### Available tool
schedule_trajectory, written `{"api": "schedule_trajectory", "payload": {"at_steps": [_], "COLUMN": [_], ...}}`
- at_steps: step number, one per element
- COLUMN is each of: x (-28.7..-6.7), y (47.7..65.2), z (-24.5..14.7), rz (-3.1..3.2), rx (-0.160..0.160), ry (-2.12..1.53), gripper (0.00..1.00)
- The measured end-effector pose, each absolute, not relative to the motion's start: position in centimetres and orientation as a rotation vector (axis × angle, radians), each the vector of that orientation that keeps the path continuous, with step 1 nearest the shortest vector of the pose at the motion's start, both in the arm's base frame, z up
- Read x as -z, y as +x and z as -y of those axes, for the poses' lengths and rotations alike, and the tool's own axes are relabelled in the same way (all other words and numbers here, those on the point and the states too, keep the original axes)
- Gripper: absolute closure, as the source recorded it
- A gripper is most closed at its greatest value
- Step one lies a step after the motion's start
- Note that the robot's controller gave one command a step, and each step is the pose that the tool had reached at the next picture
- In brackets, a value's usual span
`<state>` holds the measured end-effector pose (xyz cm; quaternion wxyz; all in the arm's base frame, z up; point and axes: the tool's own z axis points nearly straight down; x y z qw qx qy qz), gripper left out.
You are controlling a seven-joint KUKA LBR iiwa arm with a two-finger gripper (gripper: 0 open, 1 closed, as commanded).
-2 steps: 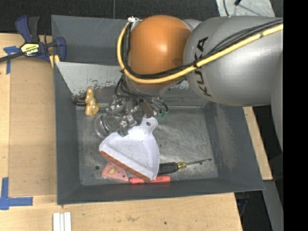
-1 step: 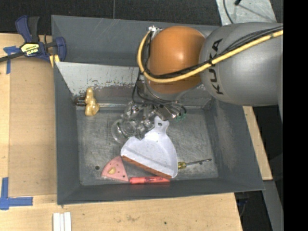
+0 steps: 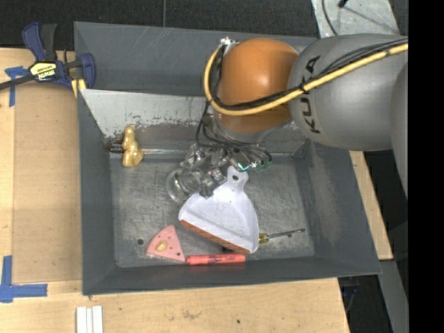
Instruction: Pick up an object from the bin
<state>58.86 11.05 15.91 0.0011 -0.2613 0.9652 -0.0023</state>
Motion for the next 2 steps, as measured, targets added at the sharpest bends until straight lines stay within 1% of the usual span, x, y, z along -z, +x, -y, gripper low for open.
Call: {"api": "schedule_trajectory", "payload": {"at_steps": [1, 2], "x": [-14.8, -14.0], "y": [59.4, 57.9], "z": [-15.7, -13.4], "rz": [-3.041, -3.013], "rx": [-0.002, -0.007], "ry": [-0.769, -0.876], "gripper": [0.0, 0.0]}}
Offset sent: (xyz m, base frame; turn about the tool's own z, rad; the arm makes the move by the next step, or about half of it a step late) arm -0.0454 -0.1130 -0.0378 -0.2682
